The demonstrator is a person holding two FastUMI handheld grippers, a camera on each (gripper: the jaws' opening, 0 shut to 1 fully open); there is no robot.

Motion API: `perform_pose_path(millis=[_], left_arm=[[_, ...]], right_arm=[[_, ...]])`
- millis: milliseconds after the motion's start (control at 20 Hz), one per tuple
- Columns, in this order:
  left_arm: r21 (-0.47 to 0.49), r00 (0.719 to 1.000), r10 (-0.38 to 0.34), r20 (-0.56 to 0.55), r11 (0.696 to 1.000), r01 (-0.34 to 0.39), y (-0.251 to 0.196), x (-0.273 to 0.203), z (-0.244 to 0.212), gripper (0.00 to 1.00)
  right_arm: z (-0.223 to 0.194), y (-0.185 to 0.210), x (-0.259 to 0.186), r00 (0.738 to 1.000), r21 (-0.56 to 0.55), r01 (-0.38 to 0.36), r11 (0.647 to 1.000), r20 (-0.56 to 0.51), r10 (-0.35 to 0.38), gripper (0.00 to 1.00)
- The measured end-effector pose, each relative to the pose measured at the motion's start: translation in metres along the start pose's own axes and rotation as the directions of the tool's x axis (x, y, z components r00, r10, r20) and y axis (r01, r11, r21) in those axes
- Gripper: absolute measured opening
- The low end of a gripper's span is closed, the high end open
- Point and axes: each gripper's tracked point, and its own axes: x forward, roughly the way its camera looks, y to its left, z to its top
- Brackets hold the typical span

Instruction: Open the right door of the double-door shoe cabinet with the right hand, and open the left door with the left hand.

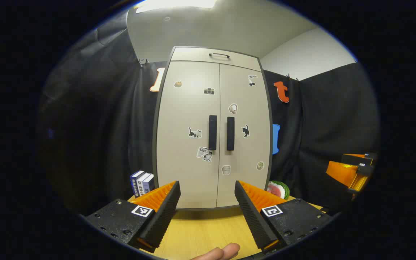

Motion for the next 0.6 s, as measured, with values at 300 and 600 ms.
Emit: perform_pose_path(millis=[300, 600], left_arm=[[-0.05, 0.999, 0.042, -0.023, 0.998, -0.043, 0.015, 0.025, -0.007, 0.94], [0.022, 0.995, 0.049, -0.082, 0.999, -0.048, 0.024, 0.044, -0.023, 0.94]], right_arm=[[-0.007, -0.002, 0.024, 0.999, -0.003, -0.021, 1.0, -0.025, 0.021, 0.96], [-0.011, 0.003, 0.047, 0.999, 0.004, -0.04, 0.999, -0.031, 0.04, 0.96]])
